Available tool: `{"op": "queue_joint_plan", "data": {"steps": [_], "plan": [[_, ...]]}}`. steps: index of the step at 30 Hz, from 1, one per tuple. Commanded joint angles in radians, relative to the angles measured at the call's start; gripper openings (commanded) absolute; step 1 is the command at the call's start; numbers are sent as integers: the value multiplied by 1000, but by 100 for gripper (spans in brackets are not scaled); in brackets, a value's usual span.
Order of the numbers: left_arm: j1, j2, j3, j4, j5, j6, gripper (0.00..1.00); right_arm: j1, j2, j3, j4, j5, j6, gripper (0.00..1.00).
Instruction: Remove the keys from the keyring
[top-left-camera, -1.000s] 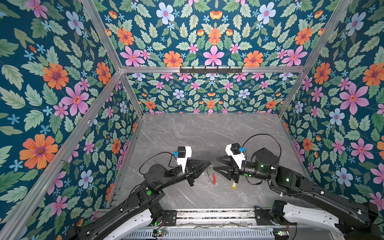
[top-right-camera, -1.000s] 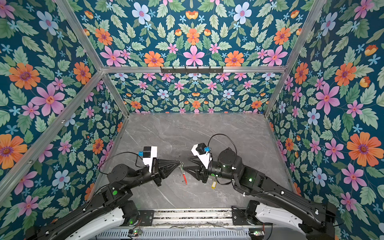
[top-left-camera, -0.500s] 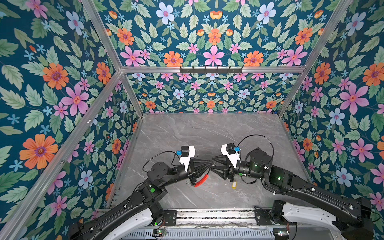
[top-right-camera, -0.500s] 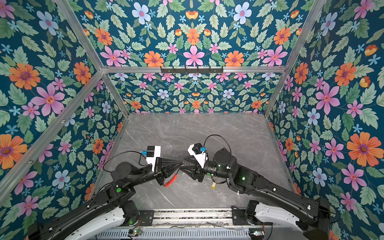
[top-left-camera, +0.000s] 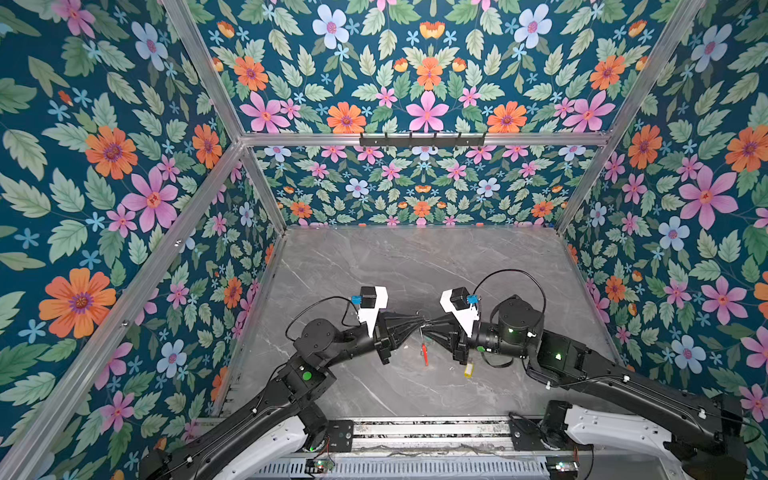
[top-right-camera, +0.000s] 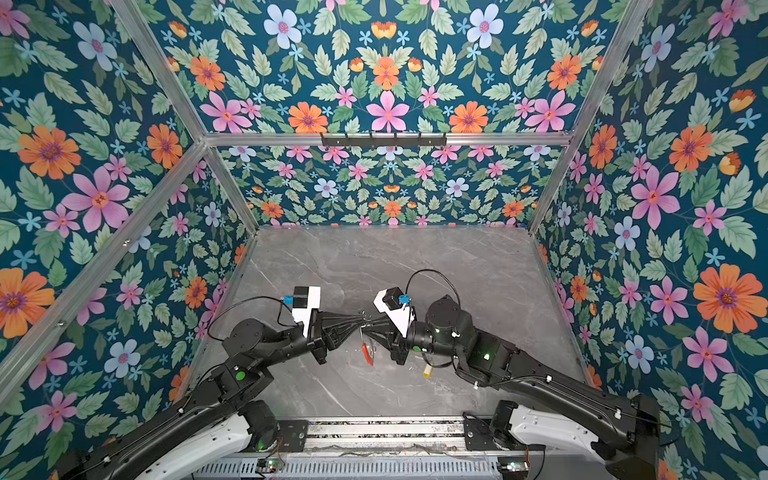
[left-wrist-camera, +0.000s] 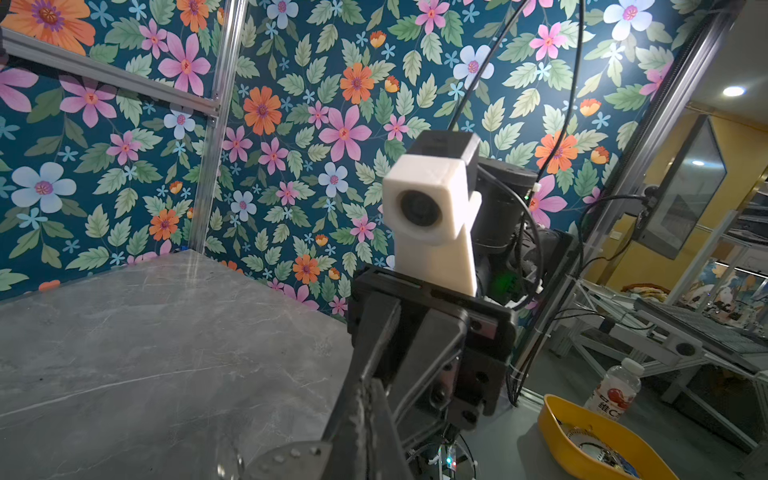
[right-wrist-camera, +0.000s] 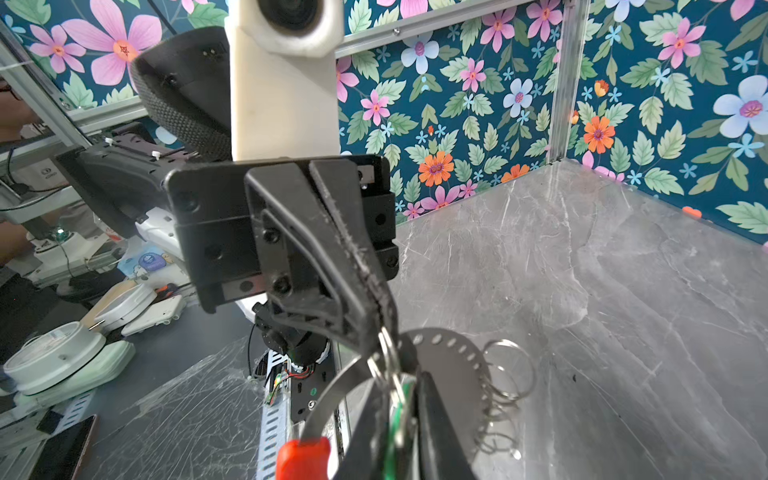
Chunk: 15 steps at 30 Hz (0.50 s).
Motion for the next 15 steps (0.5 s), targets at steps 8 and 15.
{"op": "queue_joint_plan", "data": {"steps": [8,15], "plan": [[27,19,-6,95,55,-27,0,23,66,58,-53,-61,-44,0],[60,29,-20,136,91,-46,0,25,92,55,-46,-51,-26,0]]}}
